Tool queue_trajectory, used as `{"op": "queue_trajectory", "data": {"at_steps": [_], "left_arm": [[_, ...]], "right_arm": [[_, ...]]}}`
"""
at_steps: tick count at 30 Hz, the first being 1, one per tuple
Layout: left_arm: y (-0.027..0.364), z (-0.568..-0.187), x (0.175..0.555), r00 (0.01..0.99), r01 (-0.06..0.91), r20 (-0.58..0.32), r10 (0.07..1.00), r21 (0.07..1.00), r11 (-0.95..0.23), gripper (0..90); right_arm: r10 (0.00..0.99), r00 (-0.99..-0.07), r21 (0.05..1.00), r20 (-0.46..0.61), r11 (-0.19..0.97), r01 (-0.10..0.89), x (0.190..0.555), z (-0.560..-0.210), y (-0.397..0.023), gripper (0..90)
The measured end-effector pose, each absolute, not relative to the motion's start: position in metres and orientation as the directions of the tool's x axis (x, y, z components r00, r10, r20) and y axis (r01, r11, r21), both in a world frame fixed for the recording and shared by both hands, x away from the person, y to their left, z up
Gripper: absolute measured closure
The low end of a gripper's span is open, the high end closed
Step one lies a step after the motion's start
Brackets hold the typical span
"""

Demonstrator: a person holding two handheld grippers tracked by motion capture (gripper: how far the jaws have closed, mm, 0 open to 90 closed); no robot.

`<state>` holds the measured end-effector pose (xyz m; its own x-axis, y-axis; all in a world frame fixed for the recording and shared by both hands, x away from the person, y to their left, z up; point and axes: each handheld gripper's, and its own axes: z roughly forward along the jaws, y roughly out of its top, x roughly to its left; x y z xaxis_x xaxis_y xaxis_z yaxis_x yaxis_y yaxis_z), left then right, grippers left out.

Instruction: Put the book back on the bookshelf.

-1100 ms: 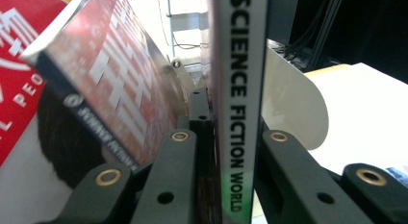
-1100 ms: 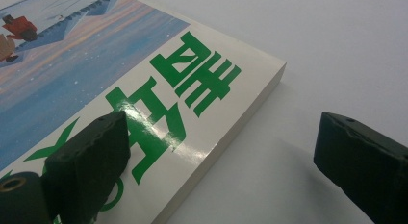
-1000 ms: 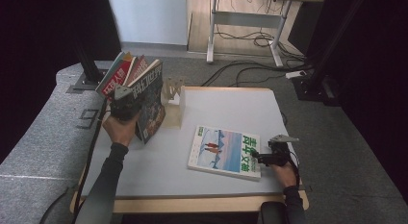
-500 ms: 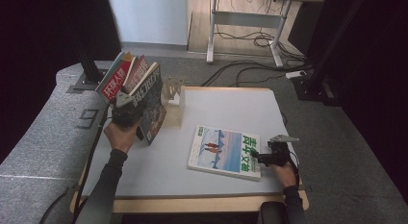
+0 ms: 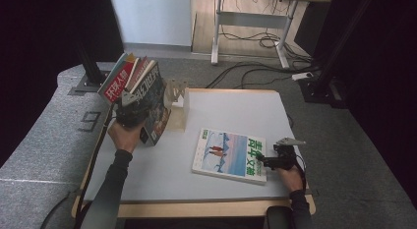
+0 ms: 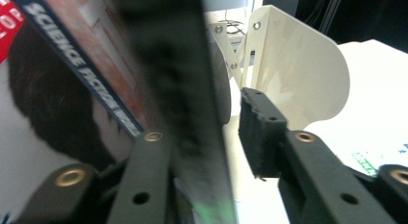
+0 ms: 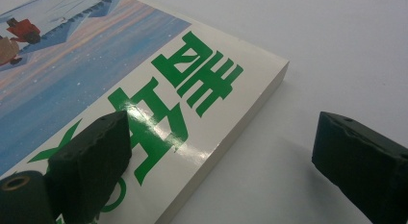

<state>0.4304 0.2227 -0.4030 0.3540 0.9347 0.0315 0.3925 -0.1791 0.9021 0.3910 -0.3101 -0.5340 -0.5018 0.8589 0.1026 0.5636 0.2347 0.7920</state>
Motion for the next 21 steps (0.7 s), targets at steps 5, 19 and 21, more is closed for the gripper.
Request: {"op": "queue_trajectory", "data": {"at_steps": [5,19,21], "left_arm": [[0.23,-0.407,0.418,0.357,0.39,-0.005,0.934,0.909,-0.144,64.4],[0.242,-0.42,0.388,0.344,0.392,-0.035,0.938,0.914,-0.11,71.0],[0.243,-0.423,0.386,0.341,0.391,-0.031,0.939,0.913,-0.112,72.6]], "right_arm": [[0.863,-0.494,0.791,0.106,0.227,0.568,0.39,-0.534,-0.31,6.4],[0.861,-0.49,0.784,0.135,0.21,0.585,0.389,-0.535,-0.309,6.3],[0.861,-0.49,0.784,0.134,0.21,0.584,0.389,-0.535,-0.309,6.3]]}}
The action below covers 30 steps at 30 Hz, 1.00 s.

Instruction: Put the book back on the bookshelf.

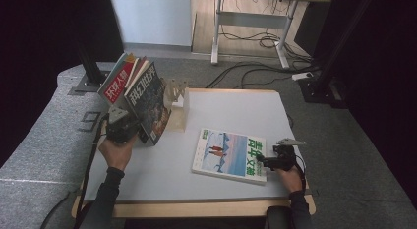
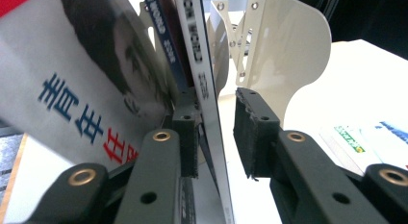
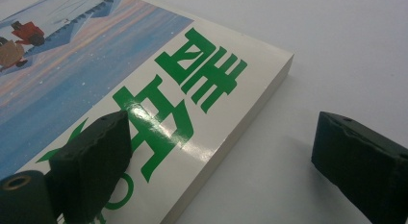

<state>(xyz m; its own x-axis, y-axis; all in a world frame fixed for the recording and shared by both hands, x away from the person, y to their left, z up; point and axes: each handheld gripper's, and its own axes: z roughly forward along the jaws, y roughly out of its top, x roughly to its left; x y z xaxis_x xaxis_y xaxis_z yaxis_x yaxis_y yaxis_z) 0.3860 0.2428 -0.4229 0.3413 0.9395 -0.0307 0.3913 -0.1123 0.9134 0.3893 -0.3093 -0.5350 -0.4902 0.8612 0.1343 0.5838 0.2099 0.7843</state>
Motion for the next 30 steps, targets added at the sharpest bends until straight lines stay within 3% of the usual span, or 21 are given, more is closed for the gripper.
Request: {"op": "queue_trajectory", "data": {"at_steps": [12,30], "left_arm": [[0.245,-0.441,0.378,0.336,0.409,-0.032,0.941,0.905,-0.115,79.7],[0.239,-0.443,0.398,0.325,0.412,-0.079,0.943,0.909,-0.066,81.1]], "right_arm": [[0.861,-0.49,0.784,0.139,0.207,0.585,0.39,-0.535,-0.31,6.2],[0.859,-0.488,0.778,0.154,0.199,0.596,0.391,-0.536,-0.311,5.8]]}}
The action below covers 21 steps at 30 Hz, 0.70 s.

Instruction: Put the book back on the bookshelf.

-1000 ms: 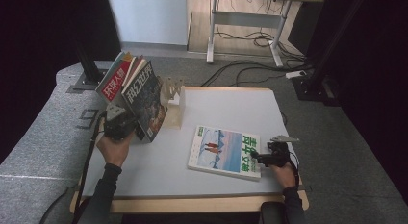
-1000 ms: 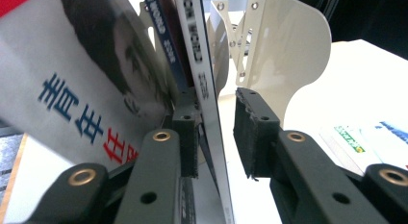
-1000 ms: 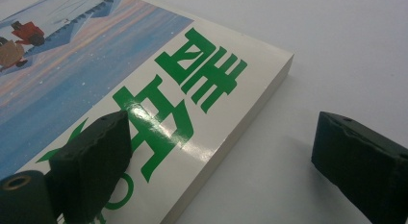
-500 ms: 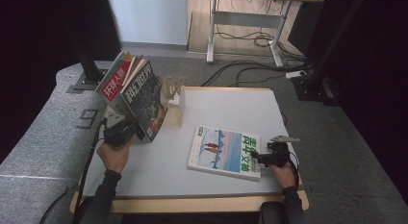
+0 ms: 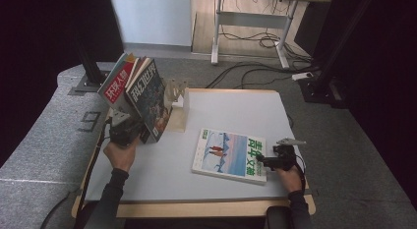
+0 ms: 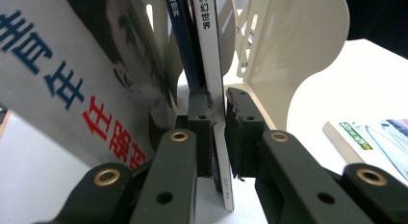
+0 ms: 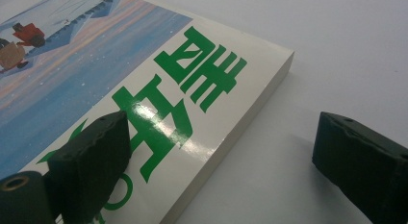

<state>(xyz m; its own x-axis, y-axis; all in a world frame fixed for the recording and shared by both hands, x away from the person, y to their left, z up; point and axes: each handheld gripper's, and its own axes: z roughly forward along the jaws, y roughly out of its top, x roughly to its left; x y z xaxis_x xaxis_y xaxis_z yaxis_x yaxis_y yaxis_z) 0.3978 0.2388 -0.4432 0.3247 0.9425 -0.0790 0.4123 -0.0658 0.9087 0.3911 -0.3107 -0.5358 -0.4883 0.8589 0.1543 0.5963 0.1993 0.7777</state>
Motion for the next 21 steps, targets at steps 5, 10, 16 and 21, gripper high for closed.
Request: {"op": "queue_trajectory", "data": {"at_steps": [5,10,16,21], "left_arm": [[0.237,-0.444,0.405,0.318,0.413,-0.077,0.945,0.908,-0.065,80.0],[0.235,-0.445,0.402,0.315,0.416,-0.044,0.948,0.905,-0.096,77.5],[0.235,-0.446,0.39,0.343,0.411,-0.037,0.939,0.904,-0.115,81.2],[0.237,-0.448,0.392,0.34,0.42,-0.044,0.939,0.901,-0.11,83.6]], "right_arm": [[0.859,-0.488,0.777,0.156,0.198,0.597,0.391,-0.536,-0.311,5.8],[0.859,-0.488,0.778,0.155,0.199,0.596,0.391,-0.536,-0.311,5.8],[0.859,-0.488,0.778,0.154,0.199,0.595,0.391,-0.536,-0.311,5.8],[0.859,-0.488,0.778,0.155,0.199,0.596,0.391,-0.536,-0.311,5.8]]}}
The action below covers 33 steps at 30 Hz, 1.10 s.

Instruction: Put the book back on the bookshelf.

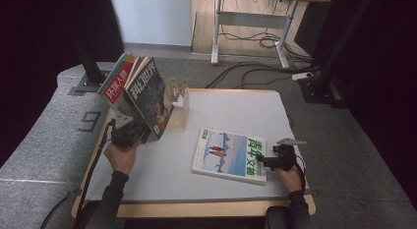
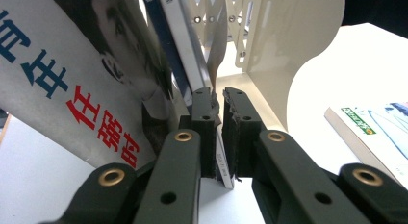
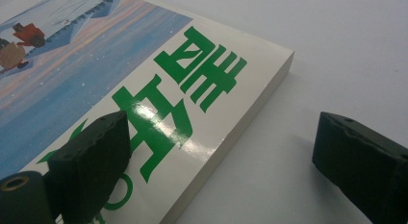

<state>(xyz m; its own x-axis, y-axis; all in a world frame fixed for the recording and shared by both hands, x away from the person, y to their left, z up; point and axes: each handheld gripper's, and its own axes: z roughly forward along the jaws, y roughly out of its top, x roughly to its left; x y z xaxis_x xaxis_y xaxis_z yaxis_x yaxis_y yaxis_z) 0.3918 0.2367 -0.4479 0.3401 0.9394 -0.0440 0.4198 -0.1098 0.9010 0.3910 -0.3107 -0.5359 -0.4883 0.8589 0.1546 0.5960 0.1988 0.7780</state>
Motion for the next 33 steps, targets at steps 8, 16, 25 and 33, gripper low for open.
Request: {"op": "queue_trajectory", "data": {"at_steps": [8,16,25,33], "left_arm": [[0.235,-0.452,0.398,0.335,0.43,-0.053,0.941,0.897,-0.102,84.4],[0.236,-0.451,0.397,0.325,0.426,-0.043,0.945,0.899,-0.105,85.0],[0.237,-0.452,0.401,0.324,0.429,-0.062,0.944,0.899,-0.088,85.8],[0.234,-0.452,0.408,0.317,0.433,-0.07,0.946,0.898,-0.079,85.8]], "right_arm": [[0.859,-0.488,0.778,0.156,0.198,0.597,0.391,-0.536,-0.311,5.8],[0.859,-0.488,0.777,0.156,0.198,0.597,0.391,-0.536,-0.311,5.8],[0.858,-0.488,0.776,0.159,0.196,0.599,0.391,-0.536,-0.311,5.8],[0.858,-0.488,0.776,0.16,0.196,0.599,0.391,-0.536,-0.311,5.8]]}}
